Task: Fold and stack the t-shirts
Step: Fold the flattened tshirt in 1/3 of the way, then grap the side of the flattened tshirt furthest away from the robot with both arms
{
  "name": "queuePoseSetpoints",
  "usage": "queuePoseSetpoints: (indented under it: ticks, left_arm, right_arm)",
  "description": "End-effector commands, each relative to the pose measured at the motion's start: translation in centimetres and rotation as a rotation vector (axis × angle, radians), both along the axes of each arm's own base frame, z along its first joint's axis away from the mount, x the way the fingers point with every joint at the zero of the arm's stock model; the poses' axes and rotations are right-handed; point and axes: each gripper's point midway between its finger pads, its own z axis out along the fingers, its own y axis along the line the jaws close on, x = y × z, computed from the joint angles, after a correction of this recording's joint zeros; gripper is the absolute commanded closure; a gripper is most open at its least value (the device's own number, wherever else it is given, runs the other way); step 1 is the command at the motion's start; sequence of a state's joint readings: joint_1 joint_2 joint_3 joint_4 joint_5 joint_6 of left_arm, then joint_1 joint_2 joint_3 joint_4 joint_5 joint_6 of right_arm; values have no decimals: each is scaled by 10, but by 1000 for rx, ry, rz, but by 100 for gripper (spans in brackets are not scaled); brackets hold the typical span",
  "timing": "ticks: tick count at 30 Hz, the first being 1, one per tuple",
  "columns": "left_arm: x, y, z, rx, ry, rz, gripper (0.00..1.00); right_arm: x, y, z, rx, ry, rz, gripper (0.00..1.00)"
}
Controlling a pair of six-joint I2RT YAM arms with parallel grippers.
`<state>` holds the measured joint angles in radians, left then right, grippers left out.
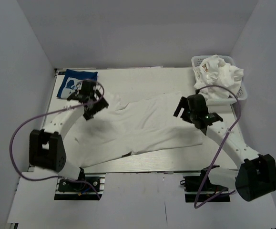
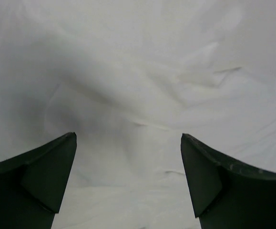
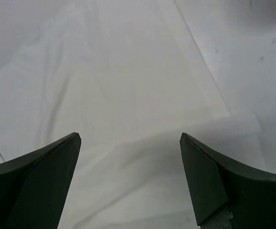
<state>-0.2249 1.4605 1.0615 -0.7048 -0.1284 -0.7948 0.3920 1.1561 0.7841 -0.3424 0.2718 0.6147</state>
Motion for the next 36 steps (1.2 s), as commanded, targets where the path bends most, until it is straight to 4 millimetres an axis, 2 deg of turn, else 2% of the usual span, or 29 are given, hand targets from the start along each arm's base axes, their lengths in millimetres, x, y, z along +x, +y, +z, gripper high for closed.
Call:
queuePoseSetpoints:
  ticks: [1, 2, 3, 4, 5, 6, 7, 8, 9, 10, 11, 12, 13, 14, 15, 16, 17, 18, 19, 21, 22, 24, 25, 28, 31, 35, 36]
  left_arm:
    - [74, 17, 43, 114, -120, 45, 0]
    - [82, 23, 41, 156, -91, 63, 0]
    - [109, 20, 42, 171, -89, 72, 0]
    - [120, 25, 41, 192, -78, 90, 0]
    - [128, 28, 38, 219, -60, 89, 0]
    - [151, 27, 56, 232, -118, 88, 0]
    - [164, 25, 33, 250, -80, 69, 0]
    - [177, 28, 31, 254, -94, 68, 0]
    - [197, 24, 47, 248, -148, 67, 0]
    - [207, 23, 44, 258, -153, 51, 0]
    - [217, 24, 22, 280, -124, 45, 0]
    - [230, 21, 33, 278, -159, 42, 0]
    - [236, 21, 28, 297, -156, 15, 0]
    - [240, 21, 23, 304, -152, 5, 0]
    - [249, 22, 18, 320, -161, 7, 0]
    - [253, 22, 16, 325, -165, 1, 0]
    - [254, 20, 16, 321, -172, -13, 0]
    - [253, 21, 2, 325, -151, -17, 0]
    - [256, 20, 0, 329, -164, -23, 0]
    - [251, 20, -18, 327, -128, -35, 0]
    - [250, 20, -25, 329, -116, -37, 0]
    - [250, 22, -37, 336, -98, -15, 5]
    - [247, 25, -41, 347, -86, -12, 6]
    - [250, 24, -63, 345, -74, -6, 14]
    - [254, 25, -81, 352, -64, 5, 26]
    - [258, 24, -93, 347, -68, 14, 37]
    - [261, 26, -90, 359, -77, 23, 41]
  right_arm:
    - [48, -9, 54, -46, -141, -87, 10]
    - [56, -9, 30, -82, -66, -101, 10]
    - [62, -10, 29, -95, -55, -109, 10]
    - [79, -11, 39, -110, -56, -125, 10]
    - [86, -12, 26, -136, -19, -131, 10]
    - [93, -11, 16, -154, 5, -128, 10]
    - [109, -12, 32, -147, -30, -136, 10]
    - [115, -11, 23, -156, -9, -128, 10]
    - [126, -11, 18, -161, -1, -130, 10]
    - [133, -8, 19, -163, -9, -117, 10]
    - [141, -11, 23, -162, -10, -118, 10]
    - [152, -10, 13, -175, 14, -114, 10]
    - [157, -11, 11, -183, 17, -115, 10]
    - [171, -16, 26, -189, -19, -119, 10]
    - [176, -20, 4, -230, 28, -116, 10]
    - [180, -23, 2, -243, 33, -118, 10]
    - [193, -27, 8, -250, 17, -120, 10]
    - [197, -26, 4, -248, 25, -112, 10]
    - [202, -27, -14, -253, 59, -106, 10]
    - [215, -22, -8, -240, 39, -78, 10]
    - [220, -22, -19, -243, 56, -73, 10]
    - [228, -24, -17, -254, 50, -69, 10]
    - [228, -25, -30, -260, 75, -70, 10]
    - [236, -20, -41, -229, 78, -46, 10]
    - [242, -11, -49, -214, 71, -10, 10]
    - [251, -7, -66, -231, 88, 14, 10]
    - [252, -7, -66, -234, 89, 16, 10]
